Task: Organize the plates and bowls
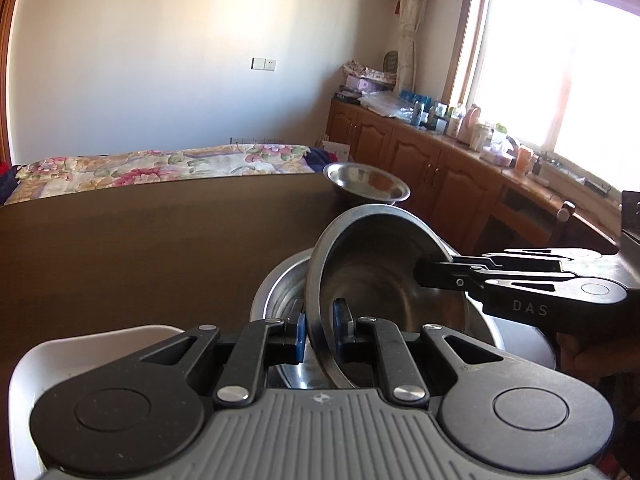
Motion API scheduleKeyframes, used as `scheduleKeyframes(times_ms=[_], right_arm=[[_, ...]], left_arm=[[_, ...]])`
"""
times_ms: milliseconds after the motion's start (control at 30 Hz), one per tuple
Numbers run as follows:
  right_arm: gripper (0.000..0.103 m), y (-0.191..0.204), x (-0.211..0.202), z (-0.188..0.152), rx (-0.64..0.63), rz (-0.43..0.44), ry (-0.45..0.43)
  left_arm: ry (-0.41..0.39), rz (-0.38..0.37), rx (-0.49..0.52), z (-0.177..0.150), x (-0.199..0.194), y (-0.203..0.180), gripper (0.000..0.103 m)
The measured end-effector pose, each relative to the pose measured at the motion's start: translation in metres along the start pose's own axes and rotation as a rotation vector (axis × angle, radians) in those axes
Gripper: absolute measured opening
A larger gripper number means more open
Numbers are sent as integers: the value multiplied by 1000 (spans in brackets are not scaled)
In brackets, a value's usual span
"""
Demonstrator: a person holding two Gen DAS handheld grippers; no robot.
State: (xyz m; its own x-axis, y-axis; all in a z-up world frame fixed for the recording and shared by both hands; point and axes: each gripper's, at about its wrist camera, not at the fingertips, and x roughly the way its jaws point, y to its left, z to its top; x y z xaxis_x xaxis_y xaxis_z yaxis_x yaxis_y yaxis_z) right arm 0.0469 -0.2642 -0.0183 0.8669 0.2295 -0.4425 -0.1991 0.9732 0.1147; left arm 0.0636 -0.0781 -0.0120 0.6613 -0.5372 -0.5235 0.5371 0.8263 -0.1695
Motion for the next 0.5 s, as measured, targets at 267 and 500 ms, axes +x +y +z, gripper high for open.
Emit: scheduleKeyframes(times_ms=[267,500], right_arm=[[15,8,2,-9,-48,-42,-7],[16,24,4,-20,-143,-117,-22]], left_arm=[[18,26,21,-9,7,1,15],[0,52,54,-15,7,-2,15]])
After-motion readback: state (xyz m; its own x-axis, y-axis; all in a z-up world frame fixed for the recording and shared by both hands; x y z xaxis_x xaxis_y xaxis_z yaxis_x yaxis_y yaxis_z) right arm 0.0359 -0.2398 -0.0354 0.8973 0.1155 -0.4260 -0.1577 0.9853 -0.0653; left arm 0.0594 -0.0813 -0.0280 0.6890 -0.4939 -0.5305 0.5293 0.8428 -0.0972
